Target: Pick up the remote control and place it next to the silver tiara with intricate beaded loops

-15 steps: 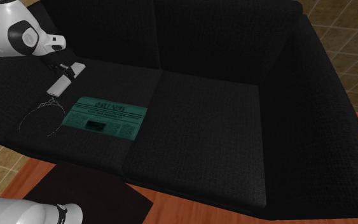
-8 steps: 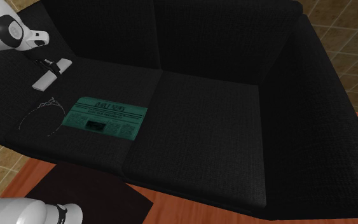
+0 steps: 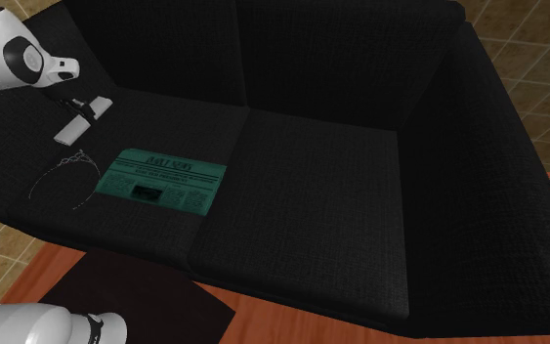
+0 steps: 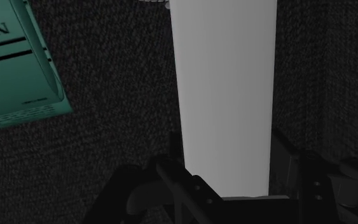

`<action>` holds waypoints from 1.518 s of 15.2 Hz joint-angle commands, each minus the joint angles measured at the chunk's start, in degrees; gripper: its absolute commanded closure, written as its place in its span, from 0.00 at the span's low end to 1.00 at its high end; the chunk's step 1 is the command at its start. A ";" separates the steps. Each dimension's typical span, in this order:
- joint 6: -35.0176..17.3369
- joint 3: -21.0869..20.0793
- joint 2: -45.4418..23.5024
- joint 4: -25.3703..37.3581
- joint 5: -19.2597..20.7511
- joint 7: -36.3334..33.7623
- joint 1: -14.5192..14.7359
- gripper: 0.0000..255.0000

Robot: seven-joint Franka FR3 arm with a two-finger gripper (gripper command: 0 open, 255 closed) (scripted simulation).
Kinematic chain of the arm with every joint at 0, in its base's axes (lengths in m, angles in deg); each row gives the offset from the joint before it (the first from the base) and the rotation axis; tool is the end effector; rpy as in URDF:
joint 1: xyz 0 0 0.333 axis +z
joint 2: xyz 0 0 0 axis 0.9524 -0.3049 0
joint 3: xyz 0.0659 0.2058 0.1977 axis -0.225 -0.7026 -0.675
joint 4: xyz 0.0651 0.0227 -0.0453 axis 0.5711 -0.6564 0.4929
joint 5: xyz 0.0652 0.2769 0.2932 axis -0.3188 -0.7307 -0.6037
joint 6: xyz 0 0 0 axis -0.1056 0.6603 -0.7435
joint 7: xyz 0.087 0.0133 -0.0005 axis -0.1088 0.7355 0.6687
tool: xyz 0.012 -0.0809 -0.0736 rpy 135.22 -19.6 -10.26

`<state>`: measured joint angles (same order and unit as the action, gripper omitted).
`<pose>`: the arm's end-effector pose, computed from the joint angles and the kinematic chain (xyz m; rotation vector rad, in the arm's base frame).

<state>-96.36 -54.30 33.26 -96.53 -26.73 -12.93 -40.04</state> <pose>0.4622 0.4416 0.3822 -3.0951 -0.1580 -0.0862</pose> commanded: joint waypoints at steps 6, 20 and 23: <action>-4.99 0.21 -2.08 -2.92 0.69 -0.50 0.14 1.00; -8.01 0.40 -3.66 -4.40 1.20 -0.86 0.28 0.00; -8.02 0.40 -3.67 -4.40 1.21 -0.86 0.28 0.00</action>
<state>-104.38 -53.90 29.60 -100.92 -25.52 -13.79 -39.76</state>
